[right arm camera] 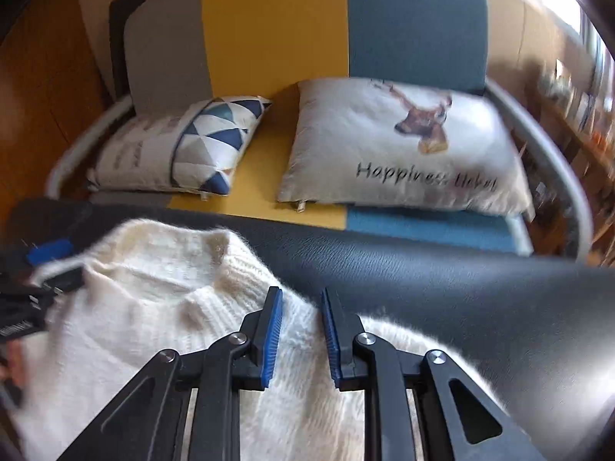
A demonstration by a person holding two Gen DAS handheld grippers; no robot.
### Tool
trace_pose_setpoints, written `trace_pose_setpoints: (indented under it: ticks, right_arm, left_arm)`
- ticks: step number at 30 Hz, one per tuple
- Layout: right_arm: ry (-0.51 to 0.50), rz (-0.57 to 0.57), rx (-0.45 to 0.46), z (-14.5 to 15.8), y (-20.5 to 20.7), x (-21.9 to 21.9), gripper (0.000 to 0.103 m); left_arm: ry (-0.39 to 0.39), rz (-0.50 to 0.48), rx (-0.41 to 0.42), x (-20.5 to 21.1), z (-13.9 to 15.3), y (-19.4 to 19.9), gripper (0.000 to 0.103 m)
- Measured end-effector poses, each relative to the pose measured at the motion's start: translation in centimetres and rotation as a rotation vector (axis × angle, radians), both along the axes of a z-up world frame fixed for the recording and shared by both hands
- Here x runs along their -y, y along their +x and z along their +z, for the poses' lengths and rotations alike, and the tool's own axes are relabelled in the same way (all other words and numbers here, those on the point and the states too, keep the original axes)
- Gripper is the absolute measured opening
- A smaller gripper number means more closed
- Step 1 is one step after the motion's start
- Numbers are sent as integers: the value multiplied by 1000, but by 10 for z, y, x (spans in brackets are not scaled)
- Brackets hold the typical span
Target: Fold clothes
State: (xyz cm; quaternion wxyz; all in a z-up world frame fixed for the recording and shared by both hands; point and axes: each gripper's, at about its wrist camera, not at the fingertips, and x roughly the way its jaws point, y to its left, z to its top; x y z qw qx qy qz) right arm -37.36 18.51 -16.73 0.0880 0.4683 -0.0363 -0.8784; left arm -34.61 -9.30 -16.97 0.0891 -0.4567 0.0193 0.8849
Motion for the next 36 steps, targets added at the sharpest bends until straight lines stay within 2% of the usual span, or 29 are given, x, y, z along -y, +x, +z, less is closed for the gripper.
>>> trace_pose_setpoints:
  ticks: [4,7,10,13,14,16,18,21,23,27,28,30,31,32,33,35,36]
  right_arm:
    - [-127,24,-18,30,39,-20,19]
    - [-235,2,-6,46,87,-52,20]
    - [-416,-54,41,49,146,-94,23]
    - [-615,-165,140,26,207,-134,23]
    - [-648,-198,174,16,226,-140,24]
    - [-656,-243,213,-2,247,-140,24]
    - [-663,-289,252,-20,268,-139,24]
    - [-748,-363,211,-35,273,-137,24]
    - [-826,-373,188,-43,265,-134,24]
    - [-821,-362,197,-52,245,-125,22]
    - [-817,-353,198,-53,241,-121,18]
    - [-795,-316,198,-54,233,-112,18]
    - [-741,-295,193,-51,231,-107,15]
    - [-686,-273,187,-48,229,-102,7]
    - [-616,-252,174,-43,228,-96,4]
    - [-460,-209,148,-31,225,-82,3]
    - [-338,-184,124,-21,223,-73,4]
  left_arm:
    - [50,-31,-31,-1,25,40,66]
    - [83,-85,-46,-8,39,82,66]
    - [118,-134,-36,-21,42,128,66]
    - [162,-170,-17,-39,37,176,66]
    - [177,-181,-11,-46,35,192,66]
    - [216,-199,11,-60,31,223,66]
    - [222,-226,28,-75,27,251,66]
    - [206,-258,49,-93,21,281,66]
    - [178,-263,66,-100,16,295,66]
    - [128,-254,90,-100,2,309,66]
    - [128,-252,86,-98,0,311,66]
    - [128,-250,73,-95,-2,315,66]
    - [127,-248,70,-95,-4,315,66]
    - [127,-248,67,-94,-5,316,67]
    - [128,-251,65,-95,-5,316,68]
    - [126,-255,60,-97,-5,316,72]
    - [118,-257,55,-98,-5,317,72]
